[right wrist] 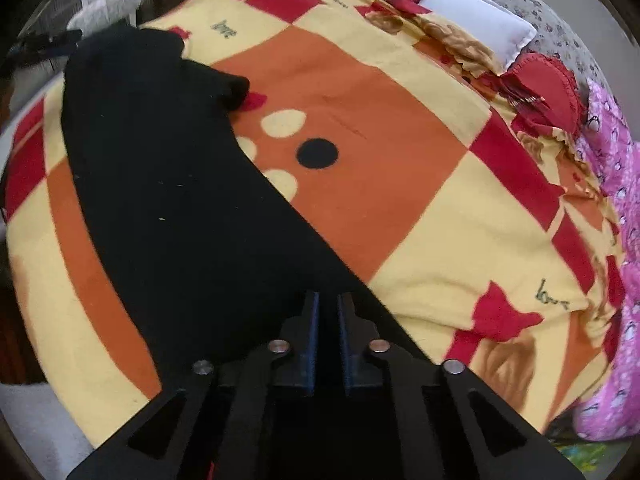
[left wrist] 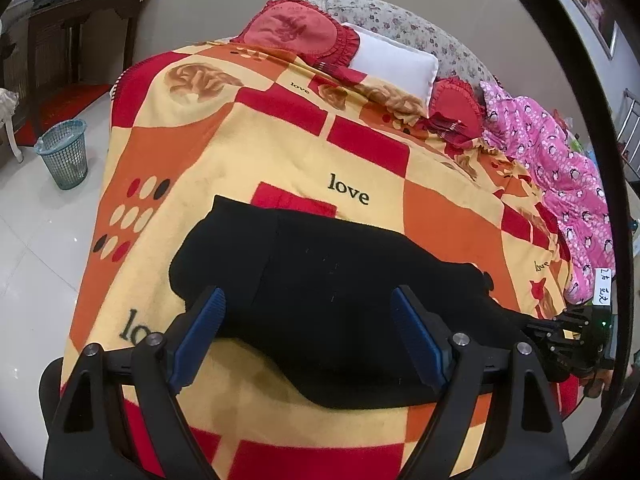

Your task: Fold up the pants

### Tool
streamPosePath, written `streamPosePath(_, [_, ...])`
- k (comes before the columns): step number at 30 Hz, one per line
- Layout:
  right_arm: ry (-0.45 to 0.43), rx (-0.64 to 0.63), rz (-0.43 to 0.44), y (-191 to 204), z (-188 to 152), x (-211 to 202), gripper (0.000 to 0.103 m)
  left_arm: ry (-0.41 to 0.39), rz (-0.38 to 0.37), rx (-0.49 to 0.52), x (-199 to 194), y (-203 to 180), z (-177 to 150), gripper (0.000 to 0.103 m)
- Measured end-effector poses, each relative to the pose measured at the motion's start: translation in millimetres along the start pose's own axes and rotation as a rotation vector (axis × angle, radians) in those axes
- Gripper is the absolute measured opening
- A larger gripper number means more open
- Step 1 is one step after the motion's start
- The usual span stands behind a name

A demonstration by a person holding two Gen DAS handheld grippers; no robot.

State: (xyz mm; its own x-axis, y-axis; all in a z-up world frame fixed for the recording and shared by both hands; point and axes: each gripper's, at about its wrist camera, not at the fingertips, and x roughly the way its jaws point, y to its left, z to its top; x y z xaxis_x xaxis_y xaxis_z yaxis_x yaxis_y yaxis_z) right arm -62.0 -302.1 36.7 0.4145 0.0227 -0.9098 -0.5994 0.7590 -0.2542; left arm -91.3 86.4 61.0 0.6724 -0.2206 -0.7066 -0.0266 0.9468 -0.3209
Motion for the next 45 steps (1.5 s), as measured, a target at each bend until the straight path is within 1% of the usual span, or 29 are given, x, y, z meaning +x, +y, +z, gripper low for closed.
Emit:
streamPosePath(2, [0.012,-0.009,-0.024,-1,2,-2,0.004,0.000,-0.002,-0.001,0,0,2,0.085])
streamPosePath(3, [0.009,-0.012,-0.065,-4,3,-3,0.004,-0.001,-0.002,-0.002,-1,0,2,0.085])
streamPosePath(6, [-0.001,0.027,-0.129,-14,7,2,0.004,-0.010,0.002,-0.006,-3,3,3,0.085])
streamPosePath(8, [0.002,0.063,-0.127,-13,8,11,0.004,-0.011,0.011,-0.013,-5,7,4,0.085])
streamPosePath(9, [0.001,0.058,-0.144,-9,7,13,0.007,-0.011,0.012,-0.018,-6,10,4,0.085])
streamPosePath(11, [-0.018,0.094,-0.132,-10,6,3,0.009,-0.024,0.016,-0.029,-14,18,5,0.085])
streamPosePath(12, [-0.029,0.126,-0.120,-11,5,-5,0.019,-0.031,0.020,-0.031,-16,22,5,0.085])
streamPosePath(13, [-0.057,0.162,-0.114,-8,4,-18,0.036,-0.040,0.030,-0.037,-19,27,6,0.085])
streamPosePath(14, [-0.091,0.183,-0.098,-4,3,-29,0.042,-0.052,0.042,-0.054,-22,36,6,0.085])
streamPosePath(15, [-0.138,0.188,-0.052,6,2,-42,0.046,-0.058,0.047,-0.067,-23,41,7,0.085])
streamPosePath(17, [-0.217,0.157,0.061,37,6,-57,0.044,-0.060,0.063,-0.121,-23,58,8,0.085])
streamPosePath(18, [-0.246,0.112,0.111,60,11,-60,0.044,-0.057,0.063,-0.145,-23,65,8,0.085])
streamPosePath(21, [-0.300,0.031,0.177,106,28,-57,0.041,-0.047,0.053,-0.209,-22,84,4,0.085])
streamPosePath(23, [-0.299,-0.014,0.182,128,43,-46,0.041,-0.041,0.050,-0.220,-22,91,0,0.085])
streamPosePath(27, [-0.301,-0.078,0.128,151,67,-25,0.040,-0.029,0.014,-0.222,-20,95,-6,0.085])
streamPosePath(28, [-0.310,-0.097,0.105,153,70,-20,0.033,-0.023,-0.001,-0.225,-17,95,-6,0.085])
streamPosePath(29, [-0.313,-0.100,0.098,156,74,-17,0.029,-0.014,-0.025,-0.227,-12,94,-6,0.085])
streamPosePath(30, [-0.313,-0.087,0.119,155,78,-16,0.023,-0.008,-0.048,-0.222,-7,93,-5,0.085])
streamPosePath(31, [-0.311,-0.074,0.137,151,80,-14,0.014,0.008,-0.064,-0.219,3,90,-4,0.085])
streamPosePath(33, [-0.321,-0.002,0.212,138,83,-18,0.006,0.032,-0.101,-0.227,14,88,-2,0.085])
streamPosePath(34, [-0.329,0.033,0.243,135,86,-21,0.005,0.030,-0.126,-0.222,17,86,0,0.085])
streamPosePath(35, [-0.338,0.066,0.275,129,86,-24,0.005,0.027,-0.143,-0.203,20,83,1,0.075])
streamPosePath(36, [-0.343,0.076,0.287,127,86,-28,0.005,0.031,-0.137,-0.182,24,80,2,0.048])
streamPosePath(37, [-0.346,0.076,0.294,127,85,-33,0.005,0.057,-0.137,-0.149,29,75,5,0.041])
streamPosePath(38, [-0.347,0.071,0.294,129,84,-38,0.005,0.060,-0.138,-0.141,29,74,6,0.038])
streamPosePath(40, [-0.345,0.056,0.302,135,82,-47,0.005,0.042,-0.156,-0.108,19,70,7,0.024])
streamPosePath(41, [-0.339,0.050,0.303,137,80,-50,0.005,0.024,-0.147,-0.077,9,67,7,0.013])
streamPosePath(43, [-0.332,0.019,0.293,147,74,-57,0.005,-0.013,-0.159,-0.034,-12,66,5,0.013])
streamPosePath(45, [-0.325,0.021,0.314,155,69,-54,0.005,-0.016,-0.145,-0.022,-19,69,3,0.013])
